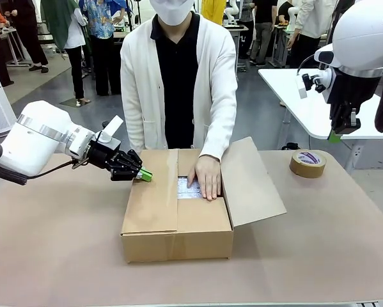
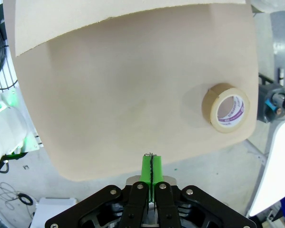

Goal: Wrap the clocks to prevent damage.
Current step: Push the right (or left) flap of the Package Box to close it.

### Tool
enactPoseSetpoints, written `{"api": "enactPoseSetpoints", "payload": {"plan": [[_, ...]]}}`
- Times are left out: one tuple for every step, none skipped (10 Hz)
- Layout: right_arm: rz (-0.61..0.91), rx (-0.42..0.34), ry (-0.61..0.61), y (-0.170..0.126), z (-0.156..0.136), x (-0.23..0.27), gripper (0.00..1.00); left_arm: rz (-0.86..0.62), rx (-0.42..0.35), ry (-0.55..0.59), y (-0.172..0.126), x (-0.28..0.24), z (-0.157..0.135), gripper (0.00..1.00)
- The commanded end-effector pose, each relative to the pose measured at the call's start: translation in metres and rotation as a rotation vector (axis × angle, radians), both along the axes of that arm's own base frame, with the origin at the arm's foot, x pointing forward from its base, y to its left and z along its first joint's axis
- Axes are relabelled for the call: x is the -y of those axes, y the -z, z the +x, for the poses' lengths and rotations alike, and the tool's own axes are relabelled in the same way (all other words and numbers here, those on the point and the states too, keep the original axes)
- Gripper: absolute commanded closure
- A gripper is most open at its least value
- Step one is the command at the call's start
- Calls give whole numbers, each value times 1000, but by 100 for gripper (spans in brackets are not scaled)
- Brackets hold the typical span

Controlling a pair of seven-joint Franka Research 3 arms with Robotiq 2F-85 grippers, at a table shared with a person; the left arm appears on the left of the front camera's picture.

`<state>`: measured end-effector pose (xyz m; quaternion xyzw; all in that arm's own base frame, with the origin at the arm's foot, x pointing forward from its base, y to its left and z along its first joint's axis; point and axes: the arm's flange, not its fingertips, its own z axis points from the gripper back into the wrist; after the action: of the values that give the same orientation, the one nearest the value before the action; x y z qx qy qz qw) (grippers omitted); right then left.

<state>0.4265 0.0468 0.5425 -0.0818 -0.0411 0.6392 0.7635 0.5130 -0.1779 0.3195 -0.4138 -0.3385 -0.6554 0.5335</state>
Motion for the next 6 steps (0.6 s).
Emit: {"api": "enactPoseSetpoints", "payload": {"plan": [[-2, -5, 2, -1, -1, 0, 99, 74, 16, -43, 17, -4, 10, 100], [-2, -5, 2, -1, -1, 0, 99, 76, 18, -52, 21, -6, 8, 100], [-2, -5, 2, -1, -1, 0, 99, 82, 21, -60, 23, -7, 6, 100], [-2, -5, 2, -1, -1, 0, 99, 93, 53, -17, 16, -9, 1, 100], [-2, -5, 2, -1, -1, 0, 99, 5, -7, -8, 1, -1, 1, 100], [-2, -5, 2, -1, -1, 0, 99, 5, -7, -8, 1, -1, 1, 100]]}}
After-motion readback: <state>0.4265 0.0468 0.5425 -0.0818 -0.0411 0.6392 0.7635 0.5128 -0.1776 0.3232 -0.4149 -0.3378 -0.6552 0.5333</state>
